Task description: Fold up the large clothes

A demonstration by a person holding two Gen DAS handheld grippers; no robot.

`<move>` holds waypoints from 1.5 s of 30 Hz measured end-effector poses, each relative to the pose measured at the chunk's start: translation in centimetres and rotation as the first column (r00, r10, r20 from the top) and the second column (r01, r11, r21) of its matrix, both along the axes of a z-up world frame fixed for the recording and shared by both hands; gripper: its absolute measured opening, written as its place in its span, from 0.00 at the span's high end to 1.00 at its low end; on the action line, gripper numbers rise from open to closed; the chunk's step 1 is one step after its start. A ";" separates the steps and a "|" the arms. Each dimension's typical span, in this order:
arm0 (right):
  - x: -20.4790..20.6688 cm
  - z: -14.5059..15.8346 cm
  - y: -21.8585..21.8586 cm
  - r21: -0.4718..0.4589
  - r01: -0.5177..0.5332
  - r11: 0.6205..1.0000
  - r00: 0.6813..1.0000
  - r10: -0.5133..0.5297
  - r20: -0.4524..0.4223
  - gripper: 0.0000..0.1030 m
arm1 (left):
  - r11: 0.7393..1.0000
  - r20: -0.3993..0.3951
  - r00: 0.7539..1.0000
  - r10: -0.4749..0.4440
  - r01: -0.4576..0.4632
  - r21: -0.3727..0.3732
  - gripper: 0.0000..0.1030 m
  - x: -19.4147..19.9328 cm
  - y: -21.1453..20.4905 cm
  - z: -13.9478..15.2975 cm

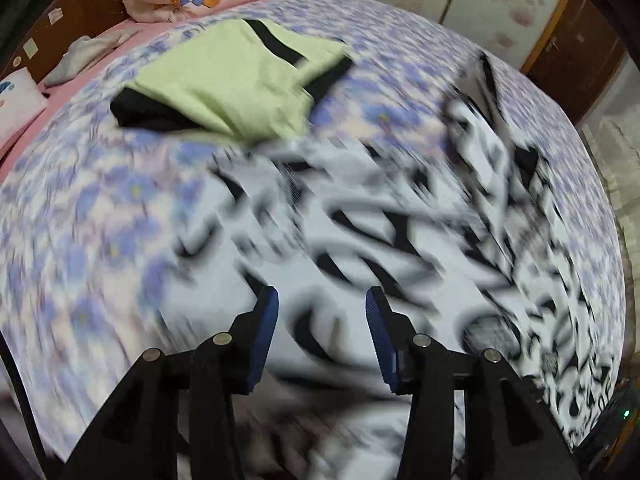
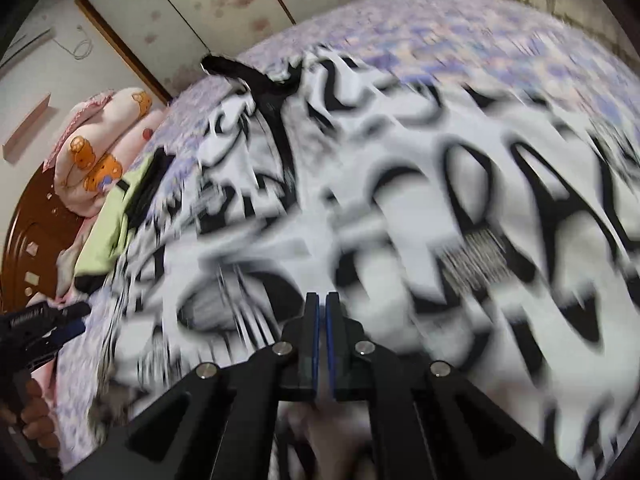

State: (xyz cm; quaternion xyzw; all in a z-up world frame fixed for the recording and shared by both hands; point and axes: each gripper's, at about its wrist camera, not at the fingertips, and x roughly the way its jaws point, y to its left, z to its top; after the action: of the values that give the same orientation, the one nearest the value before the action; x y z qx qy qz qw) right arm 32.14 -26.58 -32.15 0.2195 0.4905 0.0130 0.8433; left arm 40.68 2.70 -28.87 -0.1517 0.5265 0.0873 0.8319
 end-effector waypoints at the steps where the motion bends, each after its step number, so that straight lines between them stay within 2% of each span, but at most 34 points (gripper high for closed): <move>1: -1.7 0.1 -0.9 0.037 -0.005 0.999 1.000 0.006 -0.011 0.97 | 1.000 -0.019 1.000 -0.017 0.017 -0.001 0.56 -1.2 -2.4 -0.1; 3: -5.1 0.5 -2.8 0.033 0.010 0.999 0.998 -0.008 -0.064 0.94 | 0.998 -0.057 0.997 -0.056 0.055 -0.006 0.54 -3.2 -6.3 -0.2; 7: -11.4 1.0 -7.0 0.074 0.010 0.997 0.994 -0.002 -0.108 0.93 | 0.990 -0.099 0.986 -0.135 0.130 -0.049 0.54 -7.2 -12.7 0.2; 10: -15.4 1.7 -10.5 0.079 0.020 0.997 0.992 -0.010 -0.124 0.93 | 0.982 -0.106 0.976 -0.190 0.186 -0.044 0.47 -9.5 -18.0 0.5; 14: -20.6 2.4 -16.9 0.079 0.109 0.991 0.981 -0.095 -0.167 0.81 | 0.964 -0.130 0.955 -0.267 0.262 -0.051 0.47 -11.8 -24.1 0.5; 17: -23.4 3.0 -21.6 0.103 0.216 0.971 0.966 -0.197 -0.169 0.79 | 0.932 -0.150 0.920 -0.361 0.355 -0.069 0.47 -13.3 -29.2 0.7; 20: -26.0 3.7 -26.2 0.084 0.335 0.938 0.933 -0.318 -0.169 0.75 | 0.879 -0.163 0.864 -0.477 0.474 -0.055 0.47 -14.7 -34.6 1.2; 24: -29.6 3.8 -31.9 0.099 0.492 0.865 0.866 -0.474 -0.162 0.74 | 0.822 -0.178 0.803 -0.569 0.562 -0.094 0.46 -16.1 -40.4 2.0; 25: -30.5 3.7 -33.6 0.117 0.535 0.837 0.842 -0.515 -0.164 0.73 | 0.809 -0.179 0.789 -0.587 0.579 -0.100 0.46 -16.4 -41.5 2.2; 30: -33.1 3.5 -39.8 0.210 0.657 0.725 0.753 -0.647 -0.122 0.73 | 0.706 -0.196 0.680 -0.706 0.695 -0.134 0.45 -17.4 -48.1 2.6; 33: -33.8 3.2 -43.2 0.261 0.702 0.662 0.702 -0.706 -0.097 0.73 | 0.662 -0.203 0.632 -0.748 0.735 -0.147 0.45 -17.5 -50.9 2.7; 36: -33.7 2.3 -46.2 0.331 0.734 0.593 0.649 -0.757 -0.081 0.73 | 0.630 -0.211 0.598 -0.774 0.760 -0.158 0.45 -17.6 -53.1 2.6; 41: -32.4 0.1 -49.8 0.486 0.732 0.478 0.598 -0.792 -0.121 0.74 | 0.594 -0.225 0.559 -0.798 0.792 -0.142 0.45 -17.7 -55.2 2.3; 42: -32.0 -0.4 -50.4 0.509 0.737 0.445 0.580 -0.802 -0.139 0.74 | 0.587 -0.228 0.551 -0.803 0.799 -0.135 0.45 -17.7 -55.4 2.2; 45: -31.4 -0.9 -51.2 0.531 0.749 0.396 0.542 -0.827 -0.149 0.74 | 0.577 -0.228 0.542 -0.809 0.806 -0.130 0.44 -17.5 -55.4 2.3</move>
State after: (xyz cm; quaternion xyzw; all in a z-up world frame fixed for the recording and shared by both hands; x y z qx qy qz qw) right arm 0.75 -77.78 -33.02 0.6496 0.2422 -0.2361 0.6809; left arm 23.19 -52.74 -26.55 0.1166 0.6426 -0.2884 0.7002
